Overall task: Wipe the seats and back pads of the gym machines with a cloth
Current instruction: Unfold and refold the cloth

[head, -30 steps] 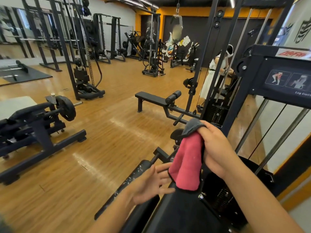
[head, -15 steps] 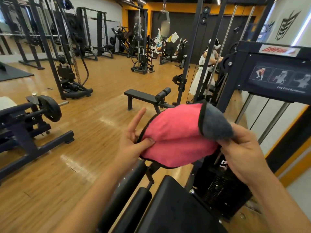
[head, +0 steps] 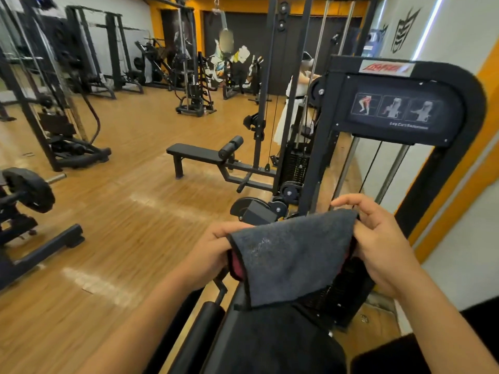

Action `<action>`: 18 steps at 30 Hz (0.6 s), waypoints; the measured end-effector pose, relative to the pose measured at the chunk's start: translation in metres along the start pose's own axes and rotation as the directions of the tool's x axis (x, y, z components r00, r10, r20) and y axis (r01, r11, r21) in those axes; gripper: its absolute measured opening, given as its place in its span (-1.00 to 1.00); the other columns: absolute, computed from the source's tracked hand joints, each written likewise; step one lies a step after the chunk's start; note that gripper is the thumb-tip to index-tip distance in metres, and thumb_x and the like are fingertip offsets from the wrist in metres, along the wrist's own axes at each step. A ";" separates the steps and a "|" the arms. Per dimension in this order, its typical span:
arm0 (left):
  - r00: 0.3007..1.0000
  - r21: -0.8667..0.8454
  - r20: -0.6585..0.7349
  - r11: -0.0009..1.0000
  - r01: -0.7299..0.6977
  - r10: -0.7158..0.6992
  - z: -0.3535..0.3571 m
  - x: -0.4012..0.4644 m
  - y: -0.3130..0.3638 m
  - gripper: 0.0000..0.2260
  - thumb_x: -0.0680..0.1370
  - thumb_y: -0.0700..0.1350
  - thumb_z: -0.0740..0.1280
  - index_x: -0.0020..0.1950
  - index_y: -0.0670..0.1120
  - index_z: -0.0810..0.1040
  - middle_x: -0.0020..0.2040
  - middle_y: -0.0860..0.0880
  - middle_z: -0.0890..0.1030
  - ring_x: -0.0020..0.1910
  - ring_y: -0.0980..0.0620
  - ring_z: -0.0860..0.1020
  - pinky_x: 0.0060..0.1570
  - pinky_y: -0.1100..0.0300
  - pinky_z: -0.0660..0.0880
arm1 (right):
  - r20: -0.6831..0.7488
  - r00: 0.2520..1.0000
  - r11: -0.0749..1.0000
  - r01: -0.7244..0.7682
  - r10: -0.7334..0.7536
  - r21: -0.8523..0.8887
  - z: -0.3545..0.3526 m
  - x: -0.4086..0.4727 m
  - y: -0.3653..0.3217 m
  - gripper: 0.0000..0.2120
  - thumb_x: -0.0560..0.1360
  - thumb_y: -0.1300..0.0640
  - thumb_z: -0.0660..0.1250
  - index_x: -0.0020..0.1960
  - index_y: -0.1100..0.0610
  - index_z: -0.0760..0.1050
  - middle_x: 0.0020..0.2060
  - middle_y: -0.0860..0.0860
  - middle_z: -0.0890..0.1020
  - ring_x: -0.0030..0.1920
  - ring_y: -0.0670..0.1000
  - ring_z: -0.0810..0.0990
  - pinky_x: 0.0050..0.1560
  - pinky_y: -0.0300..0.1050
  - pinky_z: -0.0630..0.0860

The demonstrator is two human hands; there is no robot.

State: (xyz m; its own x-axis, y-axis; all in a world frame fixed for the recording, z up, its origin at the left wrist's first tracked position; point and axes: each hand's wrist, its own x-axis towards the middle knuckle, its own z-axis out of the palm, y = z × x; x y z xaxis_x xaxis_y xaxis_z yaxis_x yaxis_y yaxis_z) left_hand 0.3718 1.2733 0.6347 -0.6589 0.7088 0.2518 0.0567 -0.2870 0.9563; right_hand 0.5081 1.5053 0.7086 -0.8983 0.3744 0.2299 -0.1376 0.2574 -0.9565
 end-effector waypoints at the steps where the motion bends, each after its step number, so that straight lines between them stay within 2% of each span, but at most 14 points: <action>1: 0.999 -0.051 -0.021 0.998 0.045 -0.046 0.003 0.002 0.002 -0.66 0.44 -0.01 0.42 0.06 -0.22 0.72 -0.08 -0.16 0.68 -0.06 -0.08 0.66 -0.07 0.14 0.58 | 0.001 0.996 0.992 -0.089 0.090 0.089 -0.004 -0.001 0.006 -0.73 0.64 0.26 0.14 0.02 0.03 0.59 -0.09 0.03 0.66 -0.02 0.09 0.63 -0.22 -0.04 0.57; 4: 0.976 -0.190 -0.112 0.968 0.162 -0.185 0.014 0.006 0.006 -0.69 0.38 0.02 0.42 -0.06 -0.19 0.73 -0.07 -0.16 0.67 -0.06 -0.09 0.65 -0.02 0.06 0.56 | 0.070 0.945 0.884 -0.324 0.319 0.336 -0.007 -0.005 0.022 -0.68 0.66 0.11 0.08 0.13 0.18 0.59 0.07 0.14 0.67 0.13 0.19 0.62 -0.04 0.23 0.62; 6: 0.954 -0.281 -0.155 0.937 0.208 -0.258 0.020 0.007 0.007 -0.74 0.46 -0.02 0.36 -0.07 -0.14 0.75 -0.02 -0.15 0.69 0.00 -0.11 0.66 0.06 -0.02 0.58 | 0.099 0.920 0.823 -0.385 0.380 0.417 -0.004 -0.010 0.030 -0.62 0.67 0.04 0.05 0.24 0.20 0.53 0.13 0.17 0.66 0.15 0.19 0.63 0.10 0.34 0.56; 8: 0.930 -0.360 -0.178 0.901 0.241 -0.320 0.020 0.008 0.007 -0.69 0.53 0.00 0.26 -0.01 -0.13 0.74 0.04 -0.18 0.68 0.06 -0.16 0.65 0.15 -0.13 0.55 | 0.126 0.908 0.778 -0.409 0.401 0.476 -0.001 -0.012 0.035 -0.60 0.67 0.00 0.02 0.28 0.17 0.51 0.15 0.17 0.65 0.16 0.20 0.63 0.15 0.39 0.51; 11: 0.873 -0.448 -0.190 0.831 0.330 -0.449 0.017 0.007 0.005 -0.64 0.58 0.00 0.21 0.16 -0.21 0.64 0.06 -0.21 0.64 0.07 -0.18 0.62 0.18 -0.15 0.52 | 0.146 0.883 0.732 -0.454 0.447 0.509 0.006 -0.012 0.040 -0.59 0.67 -0.04 0.01 0.29 0.12 0.50 0.15 0.16 0.65 0.17 0.21 0.63 0.16 0.35 0.52; 14: 0.811 -0.551 -0.160 0.733 0.399 -0.562 0.014 -0.001 0.006 -0.59 0.63 -0.04 0.13 0.32 -0.25 0.55 0.06 -0.24 0.65 -0.02 -0.18 0.66 0.02 -0.08 0.62 | 0.173 0.843 0.674 -0.516 0.510 0.528 0.019 -0.012 0.044 -0.58 0.65 -0.07 0.02 0.27 0.11 0.52 0.15 0.16 0.66 0.18 0.22 0.61 0.15 0.28 0.54; 16: 0.793 -0.633 -0.140 0.670 0.389 -0.593 0.011 -0.010 0.008 -0.57 0.63 -0.02 0.12 0.32 -0.29 0.49 0.04 -0.26 0.64 -0.09 -0.19 0.68 -0.10 -0.05 0.67 | 0.201 0.823 0.627 -0.541 0.531 0.560 0.028 -0.011 0.047 -0.58 0.64 -0.09 0.07 0.25 0.13 0.54 0.14 0.17 0.66 0.18 0.23 0.61 0.19 0.25 0.52; 18: 0.805 -0.682 -0.115 0.635 0.362 -0.582 0.005 -0.023 0.013 -0.51 0.66 0.04 0.14 0.34 -0.35 0.46 0.11 -0.28 0.64 -0.03 -0.21 0.69 -0.07 -0.05 0.68 | 0.259 0.814 0.590 -0.562 0.520 0.580 0.039 -0.011 0.050 -0.59 0.62 -0.12 0.14 0.24 0.13 0.55 0.13 0.17 0.67 0.17 0.22 0.63 0.23 0.24 0.50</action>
State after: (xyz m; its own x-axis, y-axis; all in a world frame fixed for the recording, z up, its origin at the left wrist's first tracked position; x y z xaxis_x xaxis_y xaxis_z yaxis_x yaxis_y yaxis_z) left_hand 0.3918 1.2567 0.6421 -0.6499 0.6633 -0.3710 -0.7140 -0.3656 0.5971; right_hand 0.4952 1.4794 0.6509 -0.9106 0.2075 -0.3574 0.1820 -0.5752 -0.7975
